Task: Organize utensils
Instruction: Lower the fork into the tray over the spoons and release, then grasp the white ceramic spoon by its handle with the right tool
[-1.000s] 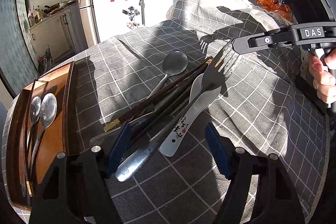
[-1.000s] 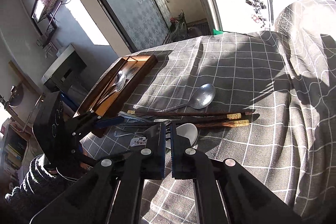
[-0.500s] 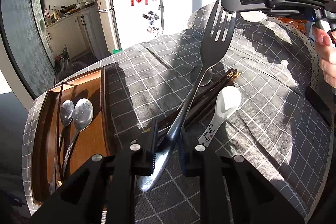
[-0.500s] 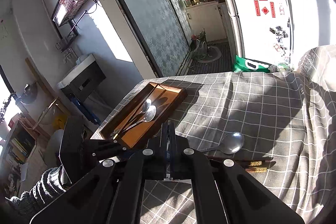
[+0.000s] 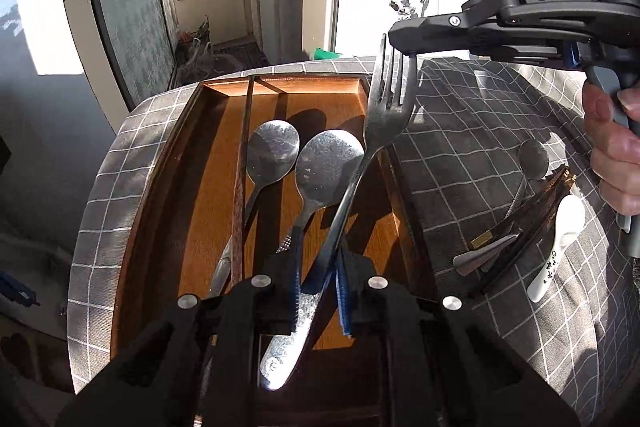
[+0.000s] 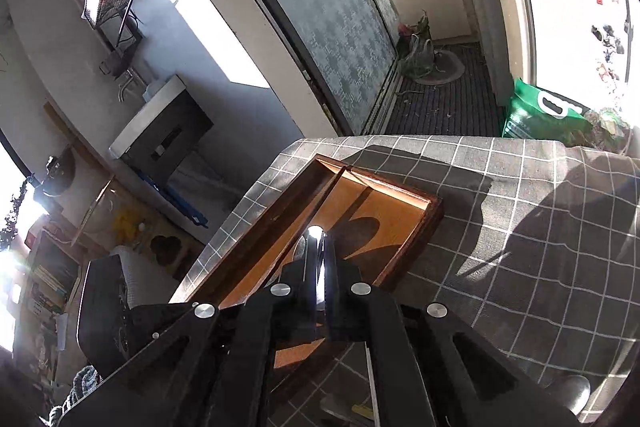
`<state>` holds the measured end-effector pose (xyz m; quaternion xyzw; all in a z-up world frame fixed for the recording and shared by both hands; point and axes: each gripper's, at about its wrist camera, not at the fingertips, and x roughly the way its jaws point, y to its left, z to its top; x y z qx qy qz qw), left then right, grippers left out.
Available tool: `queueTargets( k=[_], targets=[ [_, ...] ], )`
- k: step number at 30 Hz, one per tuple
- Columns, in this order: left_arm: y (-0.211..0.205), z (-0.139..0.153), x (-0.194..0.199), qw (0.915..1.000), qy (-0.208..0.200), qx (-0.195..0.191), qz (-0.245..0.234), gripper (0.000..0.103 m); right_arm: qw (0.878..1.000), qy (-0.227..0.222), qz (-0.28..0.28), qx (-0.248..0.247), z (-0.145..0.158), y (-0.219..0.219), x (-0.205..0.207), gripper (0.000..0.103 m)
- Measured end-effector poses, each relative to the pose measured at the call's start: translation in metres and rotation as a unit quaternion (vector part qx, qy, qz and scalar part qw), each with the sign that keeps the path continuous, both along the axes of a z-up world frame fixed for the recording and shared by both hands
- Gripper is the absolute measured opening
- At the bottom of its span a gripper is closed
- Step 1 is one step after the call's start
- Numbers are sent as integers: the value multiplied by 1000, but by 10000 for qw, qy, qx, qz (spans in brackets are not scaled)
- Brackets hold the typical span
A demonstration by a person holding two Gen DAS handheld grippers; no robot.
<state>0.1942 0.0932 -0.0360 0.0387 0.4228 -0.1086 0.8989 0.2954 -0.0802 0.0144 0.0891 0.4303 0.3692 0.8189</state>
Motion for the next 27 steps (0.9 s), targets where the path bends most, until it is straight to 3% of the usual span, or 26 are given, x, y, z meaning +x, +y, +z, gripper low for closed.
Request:
queueTargets(
  k=[8,9,11,12,13,16,19,22,24,27],
  targets=[
    [3,-4,10,9999,9,105,80,13,9991,429,-73,-18,-36,18,23,7],
    [3,-4,9,9999,-5,127,70,13,9990,451,-43,12,-36,17,21,11],
    [5,-3,8,9999,-40,133,87,11,9989,441,-37,126,-30,8,12,28],
    [5,-3,8,9998,-45,161,113,11,9991,399,-89,151,-26,0,6,46],
    [6,-3,7,9998,-45,163,130,10,9992,354,-118,168,-21,-8,-1,53],
    [6,-3,4,9996,-67,249,83,12,9995,212,-246,59,-6,-44,-22,54],
    [7,0,-2,9994,-161,316,25,17,9982,142,-562,-142,4,-91,-48,56],
    [8,8,-16,9991,-351,228,-83,34,9964,162,-801,-239,1,-134,-78,56],
    [3,14,-26,9987,-448,208,-137,39,9950,209,-932,-307,-8,-157,-95,56],
    [-10,24,-43,9977,-602,94,-311,60,9926,328,-1126,-317,-24,-181,-117,56]
  ],
)
